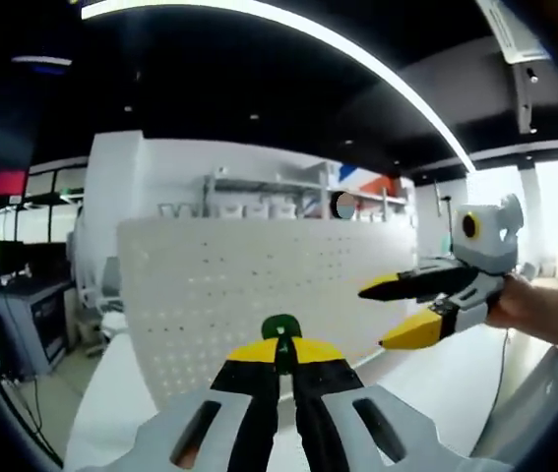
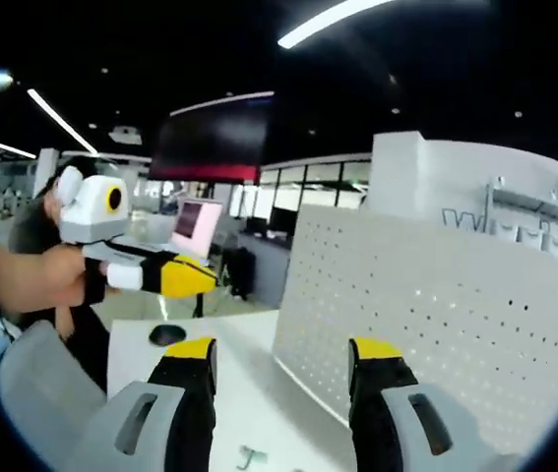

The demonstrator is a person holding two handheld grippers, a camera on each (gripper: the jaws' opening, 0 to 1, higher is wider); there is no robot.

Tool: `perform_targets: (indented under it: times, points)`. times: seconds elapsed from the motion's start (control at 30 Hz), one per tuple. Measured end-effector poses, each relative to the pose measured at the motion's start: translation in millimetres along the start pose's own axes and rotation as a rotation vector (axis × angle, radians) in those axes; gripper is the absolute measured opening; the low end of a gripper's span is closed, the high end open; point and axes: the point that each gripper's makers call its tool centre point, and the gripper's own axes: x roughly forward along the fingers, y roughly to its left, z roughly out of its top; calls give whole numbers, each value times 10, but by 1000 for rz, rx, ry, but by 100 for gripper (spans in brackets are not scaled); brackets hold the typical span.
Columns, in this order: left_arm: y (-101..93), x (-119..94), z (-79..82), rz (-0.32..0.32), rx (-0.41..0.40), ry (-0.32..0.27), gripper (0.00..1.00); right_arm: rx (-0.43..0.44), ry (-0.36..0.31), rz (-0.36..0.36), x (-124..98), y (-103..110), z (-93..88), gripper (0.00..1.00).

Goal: Insert the hook assembly into the mounting plate slot until the hook locks in place.

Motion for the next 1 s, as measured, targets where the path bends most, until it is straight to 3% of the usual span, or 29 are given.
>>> perform_targets:
  times: [0.63, 1.0]
  points:
    - [378, 251, 243, 92, 90, -37, 4, 25, 40, -156, -596, -530, -243, 59]
    - [728, 534, 417, 177, 107, -88, 4, 57, 44, -216, -745, -712, -321, 58]
